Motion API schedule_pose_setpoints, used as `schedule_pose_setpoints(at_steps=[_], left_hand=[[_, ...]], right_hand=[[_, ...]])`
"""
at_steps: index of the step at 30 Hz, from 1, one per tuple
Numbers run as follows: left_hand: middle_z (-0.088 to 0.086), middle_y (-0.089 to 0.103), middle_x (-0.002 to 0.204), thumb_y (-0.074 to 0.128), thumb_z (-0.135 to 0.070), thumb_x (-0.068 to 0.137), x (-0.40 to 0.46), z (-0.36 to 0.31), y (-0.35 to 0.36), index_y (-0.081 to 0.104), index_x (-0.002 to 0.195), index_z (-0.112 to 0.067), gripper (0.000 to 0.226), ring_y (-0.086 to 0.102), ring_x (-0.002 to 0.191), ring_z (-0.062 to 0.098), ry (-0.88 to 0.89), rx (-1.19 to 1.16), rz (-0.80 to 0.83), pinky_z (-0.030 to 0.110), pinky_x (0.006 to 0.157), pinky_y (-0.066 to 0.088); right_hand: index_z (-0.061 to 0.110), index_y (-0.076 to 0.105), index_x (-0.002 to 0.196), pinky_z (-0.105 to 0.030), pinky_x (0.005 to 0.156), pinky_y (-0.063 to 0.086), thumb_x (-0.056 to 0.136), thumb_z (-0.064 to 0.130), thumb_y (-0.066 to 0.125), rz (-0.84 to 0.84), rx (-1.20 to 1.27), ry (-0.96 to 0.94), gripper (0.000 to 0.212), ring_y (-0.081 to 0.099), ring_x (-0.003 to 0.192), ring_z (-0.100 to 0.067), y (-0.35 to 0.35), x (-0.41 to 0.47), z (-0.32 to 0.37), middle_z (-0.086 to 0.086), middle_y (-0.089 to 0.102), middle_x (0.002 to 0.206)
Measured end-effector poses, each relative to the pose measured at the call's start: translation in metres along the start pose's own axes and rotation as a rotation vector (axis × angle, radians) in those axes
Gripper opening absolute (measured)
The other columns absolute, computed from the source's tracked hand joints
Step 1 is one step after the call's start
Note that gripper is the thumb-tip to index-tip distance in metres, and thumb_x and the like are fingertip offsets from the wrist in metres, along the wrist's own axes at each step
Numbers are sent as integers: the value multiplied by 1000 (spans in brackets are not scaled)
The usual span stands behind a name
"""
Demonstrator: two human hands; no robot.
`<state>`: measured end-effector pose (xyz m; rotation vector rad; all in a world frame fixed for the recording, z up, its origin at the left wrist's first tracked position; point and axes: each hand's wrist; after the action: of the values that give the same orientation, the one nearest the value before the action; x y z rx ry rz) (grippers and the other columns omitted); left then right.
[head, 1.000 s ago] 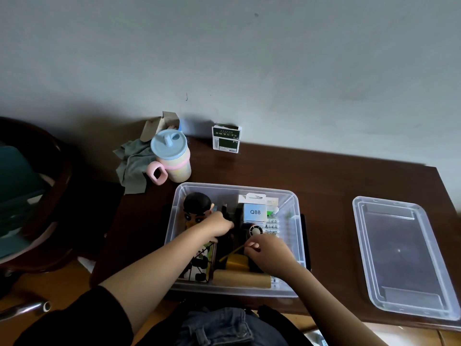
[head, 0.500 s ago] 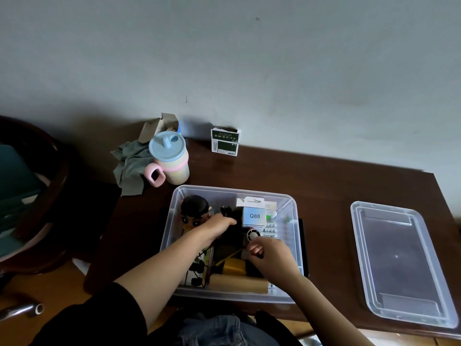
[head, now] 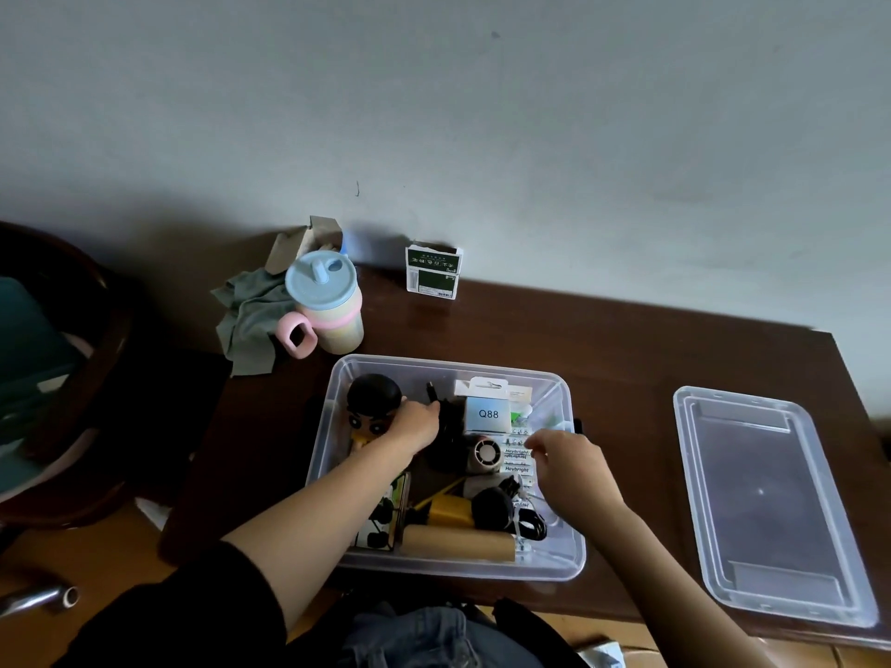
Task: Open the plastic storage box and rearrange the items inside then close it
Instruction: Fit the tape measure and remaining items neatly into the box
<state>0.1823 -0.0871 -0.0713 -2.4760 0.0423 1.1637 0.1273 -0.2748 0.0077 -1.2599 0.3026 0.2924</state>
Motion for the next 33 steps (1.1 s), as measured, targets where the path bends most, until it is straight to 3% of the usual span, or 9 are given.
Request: schedule_pose_setpoints(at_steps=[4,9,11,13,15,19,24,28,33], left_hand=[[23,55,128,36,-29,103,1,1,9,48,128,6,45,52,118,35,-41,-3,27,41,99,44],[14,55,85,42,-18,99,2,9,-2,55,111,7,31,52,88,26,7,25,83,34,77,40],[29,56,102,39,-6,98,2,12,-8,53,116,5,26,52,79,28,-9,26,137,35,75,41],[32,39,140,35,1,96,4,17,-13,36,140,3,44,53,110,41,3,39,170,42,95,43],[19,26,153,34,2,95,2,18,-18,31,144,-2,49,35,136,37,50,94,136,45,113,30],[29,50,132,38,1,94,-7,16,-23,58,113,7,28,54,114,39,89,134,73,39,95,45],[15,50,137,38,-3,97,-29,11,-29,60,122,-2,34,53,122,29,238,211,75,37,103,42],[3,65,110,37,-6,98,-51,3,-26,64,99,-21,32,64,85,7,387,167,215,17,73,48],[1,62,118,46,2,94,-68,-4,-16,56,124,-13,35,57,115,16,485,184,536,28,99,44]], right_hand=[[13,64,118,-31,90,51,91,11,50,198,-123,-36,31,63,105,-21,-2,5,-3,-4,67,116],[21,58,121,-32,88,50,85,6,57,360,-212,-153,39,57,112,-21,4,6,2,-1,61,121],[23,58,119,-33,83,50,85,0,52,360,-259,-182,42,57,110,-23,9,6,5,-1,61,121],[22,60,116,-33,81,50,88,2,50,333,-279,-188,37,58,108,-24,13,9,8,-2,62,119],[21,64,113,-33,81,50,90,7,51,301,-290,-192,30,60,105,-24,13,11,9,-3,64,116],[25,67,110,-32,83,53,89,7,55,251,-285,-222,30,62,103,-20,10,9,7,1,65,114],[27,65,101,-28,76,51,84,17,58,178,-173,-239,21,62,95,-15,5,0,0,7,67,107],[27,62,87,-27,61,51,73,31,64,147,-2,-199,14,62,66,-10,-10,-6,-4,6,69,91],[23,57,77,-32,64,52,72,33,66,21,169,-110,14,65,69,-15,-33,-5,-7,6,67,78]])
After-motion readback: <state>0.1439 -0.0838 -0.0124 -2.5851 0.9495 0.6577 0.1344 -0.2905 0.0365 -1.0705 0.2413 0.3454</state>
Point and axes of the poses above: each hand's wrist, its own x-axis towards the middle knuckle, its own y-axis out of the palm, z = x × y
